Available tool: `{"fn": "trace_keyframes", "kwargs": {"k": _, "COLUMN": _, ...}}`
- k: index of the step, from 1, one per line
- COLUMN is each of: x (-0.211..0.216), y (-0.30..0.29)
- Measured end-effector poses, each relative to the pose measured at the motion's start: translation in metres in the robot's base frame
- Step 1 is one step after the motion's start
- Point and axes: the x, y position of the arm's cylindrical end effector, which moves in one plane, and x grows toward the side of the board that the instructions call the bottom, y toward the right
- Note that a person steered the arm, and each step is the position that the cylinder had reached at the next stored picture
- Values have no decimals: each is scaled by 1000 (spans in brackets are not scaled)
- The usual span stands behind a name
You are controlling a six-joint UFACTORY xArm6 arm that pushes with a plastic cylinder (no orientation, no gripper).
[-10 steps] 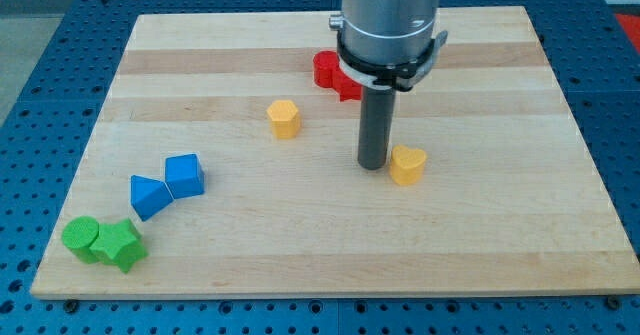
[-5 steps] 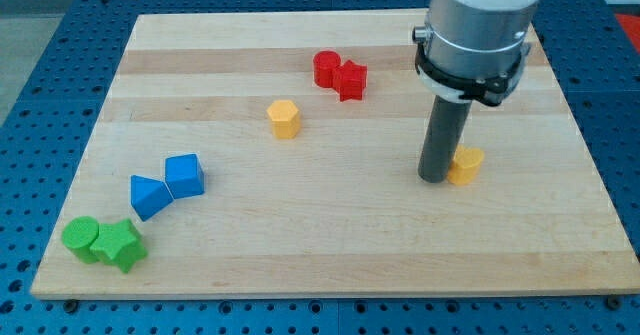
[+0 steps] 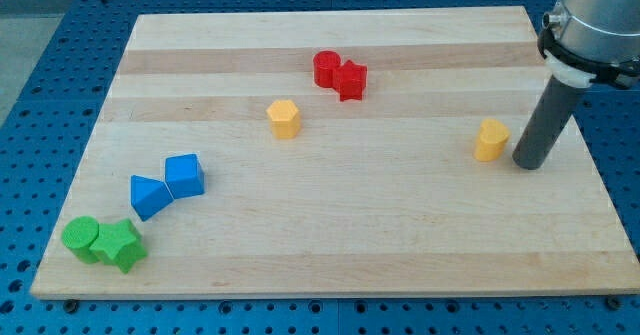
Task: Move the yellow heart towards the center right of the board
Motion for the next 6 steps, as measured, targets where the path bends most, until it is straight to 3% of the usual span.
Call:
{"fn": "trace_keyframes", "kwargs": {"k": 3, "x": 4, "y": -78}}
{"fn": "trace_keyframes", "kwargs": {"k": 6, "x": -8, "y": -26}}
